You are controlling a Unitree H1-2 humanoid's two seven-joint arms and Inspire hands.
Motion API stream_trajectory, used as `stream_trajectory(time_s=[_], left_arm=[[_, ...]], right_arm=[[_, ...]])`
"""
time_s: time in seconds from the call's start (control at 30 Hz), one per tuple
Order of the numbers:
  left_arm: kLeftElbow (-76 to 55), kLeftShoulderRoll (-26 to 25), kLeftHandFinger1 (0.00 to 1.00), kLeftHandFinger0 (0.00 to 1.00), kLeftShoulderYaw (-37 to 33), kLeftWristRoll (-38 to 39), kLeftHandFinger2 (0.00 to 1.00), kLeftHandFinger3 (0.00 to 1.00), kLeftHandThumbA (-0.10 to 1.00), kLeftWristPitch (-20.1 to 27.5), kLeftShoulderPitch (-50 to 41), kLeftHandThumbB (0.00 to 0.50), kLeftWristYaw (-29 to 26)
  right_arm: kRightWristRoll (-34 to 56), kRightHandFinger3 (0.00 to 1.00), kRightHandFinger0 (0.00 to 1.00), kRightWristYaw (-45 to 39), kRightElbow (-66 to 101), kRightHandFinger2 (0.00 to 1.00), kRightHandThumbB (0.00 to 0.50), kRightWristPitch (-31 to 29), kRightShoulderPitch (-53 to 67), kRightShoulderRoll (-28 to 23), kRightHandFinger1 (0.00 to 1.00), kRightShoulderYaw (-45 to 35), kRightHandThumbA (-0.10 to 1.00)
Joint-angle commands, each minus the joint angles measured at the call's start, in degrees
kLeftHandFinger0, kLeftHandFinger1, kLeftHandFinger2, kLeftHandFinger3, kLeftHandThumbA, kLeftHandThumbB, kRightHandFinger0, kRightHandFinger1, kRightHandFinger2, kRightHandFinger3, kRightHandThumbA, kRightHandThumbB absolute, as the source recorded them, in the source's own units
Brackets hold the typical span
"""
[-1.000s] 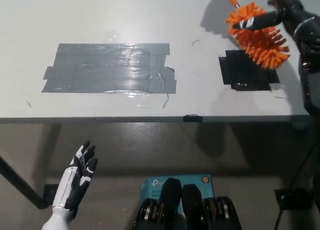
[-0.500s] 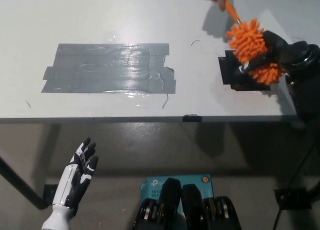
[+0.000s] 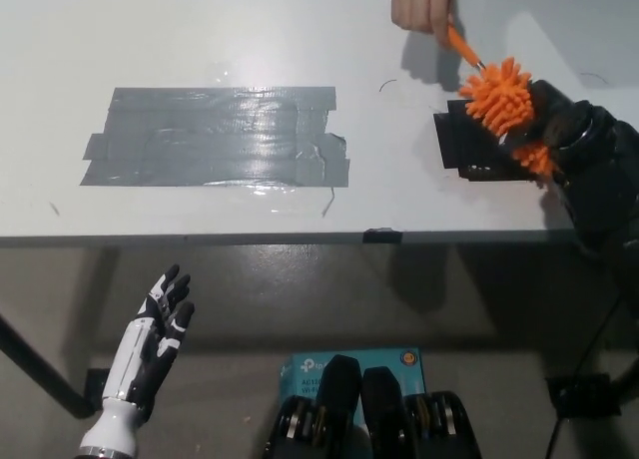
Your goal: A person hands an oraange duster to the robot and the robot grabs it with its right hand and places it on the black marked spot infron tof it on the desk
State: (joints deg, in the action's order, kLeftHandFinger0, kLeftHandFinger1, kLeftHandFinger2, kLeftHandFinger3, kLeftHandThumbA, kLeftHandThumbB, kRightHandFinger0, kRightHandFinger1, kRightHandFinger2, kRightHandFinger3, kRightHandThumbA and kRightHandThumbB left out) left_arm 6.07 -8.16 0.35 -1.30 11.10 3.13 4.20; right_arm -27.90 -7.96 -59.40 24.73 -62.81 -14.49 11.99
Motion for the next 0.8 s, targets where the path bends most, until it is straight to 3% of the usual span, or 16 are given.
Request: stream_trajectory(time_s=[0.0,0.07,0.1,0.13,0.23,0.3,0.33,0.43,0.47,0.53,0.57,0.63,0.67,0.7,0.73,0.77], left_arm=[[-2.04,-1.09,1.00,0.92,0.49,1.56,1.00,1.00,0.84,1.59,0.74,0.161,1.08],[-1.86,-1.15,1.00,0.92,0.53,1.40,1.00,1.00,0.84,1.81,0.93,0.163,0.93],[-1.79,-1.16,1.00,0.92,0.53,1.42,1.00,1.00,0.84,1.94,0.96,0.163,0.92],[-1.53,-1.17,1.00,0.91,0.56,1.60,1.00,1.00,0.84,2.25,1.01,0.167,0.95],[-1.20,-1.24,1.00,0.90,0.53,1.66,1.00,1.00,0.84,2.60,1.04,0.166,0.93],[-1.25,-1.24,1.00,0.89,0.45,1.74,1.00,1.00,0.83,2.62,0.98,0.154,1.03],[-1.29,-1.24,1.00,0.89,0.40,1.83,1.00,1.00,0.83,2.57,0.94,0.153,1.11],[-1.37,-1.28,1.00,0.89,0.48,2.12,1.00,1.00,0.83,2.29,1.00,0.152,1.21],[-1.45,-1.40,1.00,0.89,0.57,2.05,1.00,1.00,0.83,2.11,1.09,0.153,1.15],[-1.55,-1.55,1.00,0.89,0.52,1.30,1.00,1.00,0.84,2.10,1.05,0.158,0.90],[-1.54,-1.56,1.00,0.89,0.50,1.25,1.00,1.00,0.84,2.15,1.06,0.158,0.95],[-1.44,-1.61,1.00,0.89,0.59,1.47,1.00,1.00,0.84,2.35,1.25,0.148,1.06],[-1.39,-1.62,1.00,0.89,0.64,1.63,1.00,1.00,0.84,2.46,1.33,0.146,1.12],[-1.37,-1.60,1.00,0.89,0.65,1.67,1.00,1.00,0.84,2.46,1.32,0.146,1.12],[-1.29,-1.57,1.00,0.89,0.68,1.57,1.00,1.00,0.84,2.44,1.34,0.149,1.03],[-1.38,-1.60,1.00,0.89,0.68,1.54,1.00,1.00,0.84,2.22,1.31,0.155,1.05]], right_arm=[[0.37,0.47,0.01,11.95,4.80,0.50,0.195,-7.25,-1.67,-1.03,0.36,-1.78,-0.10],[0.42,0.53,0.04,13.20,7.29,0.72,0.176,-8.15,-1.36,-1.10,0.48,-2.22,-0.10],[0.22,0.64,0.09,13.26,8.76,0.79,0.183,-7.97,-1.15,-1.19,0.53,-2.26,-0.10],[0.10,0.80,0.13,13.82,13.06,0.82,0.201,-7.72,-0.58,-1.26,0.55,-2.89,-0.10],[-0.21,0.98,0.14,14.08,17.94,0.83,0.190,-6.91,0.15,-1.45,0.53,-3.31,-0.10],[-0.88,0.97,0.12,13.71,23.03,0.82,0.190,-4.66,0.67,-1.81,0.51,-3.69,-0.10],[-0.60,0.93,0.04,13.69,26.27,0.76,0.188,-3.16,0.88,-1.90,0.42,-4.68,-0.10],[0.28,0.96,0.02,13.48,30.36,0.86,0.201,-1.94,1.00,-2.01,0.48,-6.42,-0.10],[0.16,1.00,0.06,13.61,32.58,0.91,0.213,-1.34,0.87,-2.10,0.54,-7.19,-0.10],[-0.36,1.00,0.07,13.50,35.95,0.92,0.190,0.12,0.57,-2.44,0.55,-8.09,-0.10],[-1.31,1.00,0.07,12.40,38.70,0.94,0.151,1.72,0.46,-3.02,0.53,-8.07,-0.10],[-1.60,1.00,0.07,12.03,40.20,0.94,0.178,2.14,0.18,-3.33,0.54,-8.29,-0.10],[-1.77,0.96,0.06,11.91,40.76,0.94,0.179,2.18,0.09,-3.35,0.54,-8.58,-0.10],[-1.99,0.84,0.03,11.92,40.79,0.94,0.181,2.20,0.07,-3.37,0.52,-8.66,-0.10],[-2.52,0.97,0.00,11.79,40.93,0.91,0.193,2.20,0.08,-3.51,0.48,-8.66,-0.10],[-2.38,0.73,0.02,11.94,40.61,0.92,0.199,2.20,0.12,-3.67,0.51,-8.55,-0.10]])
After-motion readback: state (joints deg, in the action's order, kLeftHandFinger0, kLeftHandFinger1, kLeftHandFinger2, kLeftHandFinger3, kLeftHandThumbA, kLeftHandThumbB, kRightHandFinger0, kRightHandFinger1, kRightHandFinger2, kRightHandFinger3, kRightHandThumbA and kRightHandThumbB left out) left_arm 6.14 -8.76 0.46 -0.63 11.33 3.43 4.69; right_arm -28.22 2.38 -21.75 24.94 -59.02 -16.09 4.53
